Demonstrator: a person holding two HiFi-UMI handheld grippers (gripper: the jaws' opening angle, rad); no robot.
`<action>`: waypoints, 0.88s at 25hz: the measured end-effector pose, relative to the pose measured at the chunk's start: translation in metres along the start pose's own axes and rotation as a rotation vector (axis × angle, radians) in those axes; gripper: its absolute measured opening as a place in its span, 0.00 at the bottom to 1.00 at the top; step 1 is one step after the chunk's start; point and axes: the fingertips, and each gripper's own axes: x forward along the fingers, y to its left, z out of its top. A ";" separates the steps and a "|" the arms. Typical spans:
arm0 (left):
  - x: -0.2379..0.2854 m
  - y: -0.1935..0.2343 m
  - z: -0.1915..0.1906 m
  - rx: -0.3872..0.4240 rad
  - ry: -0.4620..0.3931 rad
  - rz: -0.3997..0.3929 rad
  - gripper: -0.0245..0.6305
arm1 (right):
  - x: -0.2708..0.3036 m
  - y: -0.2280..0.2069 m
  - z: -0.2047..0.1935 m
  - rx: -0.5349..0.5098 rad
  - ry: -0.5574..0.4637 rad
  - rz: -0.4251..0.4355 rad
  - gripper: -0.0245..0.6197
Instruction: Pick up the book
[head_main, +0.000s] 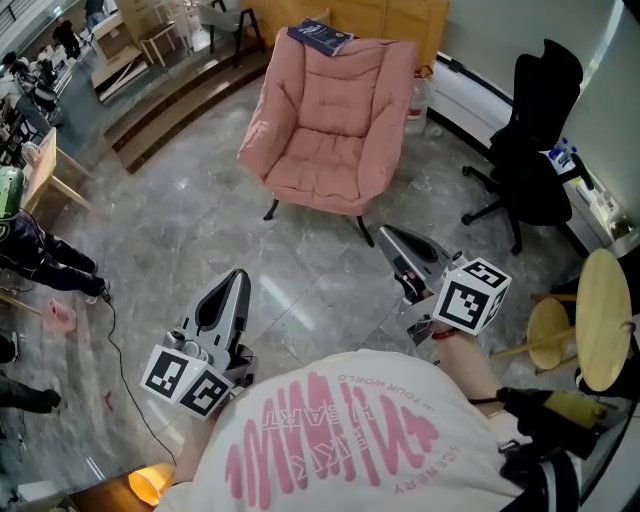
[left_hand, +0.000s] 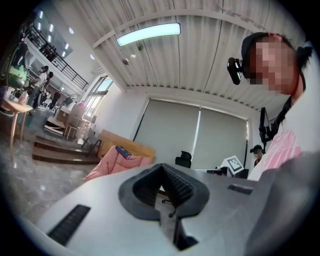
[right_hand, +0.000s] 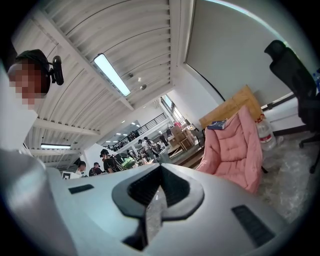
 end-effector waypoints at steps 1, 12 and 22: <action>0.002 -0.001 0.001 0.001 0.001 0.002 0.05 | 0.000 -0.002 0.001 0.002 0.002 0.001 0.05; 0.013 -0.008 0.000 0.041 0.045 0.013 0.05 | -0.002 -0.012 -0.003 0.063 -0.004 0.020 0.05; 0.017 0.008 0.016 0.043 -0.044 0.030 0.05 | -0.011 -0.023 -0.002 0.063 -0.031 -0.042 0.05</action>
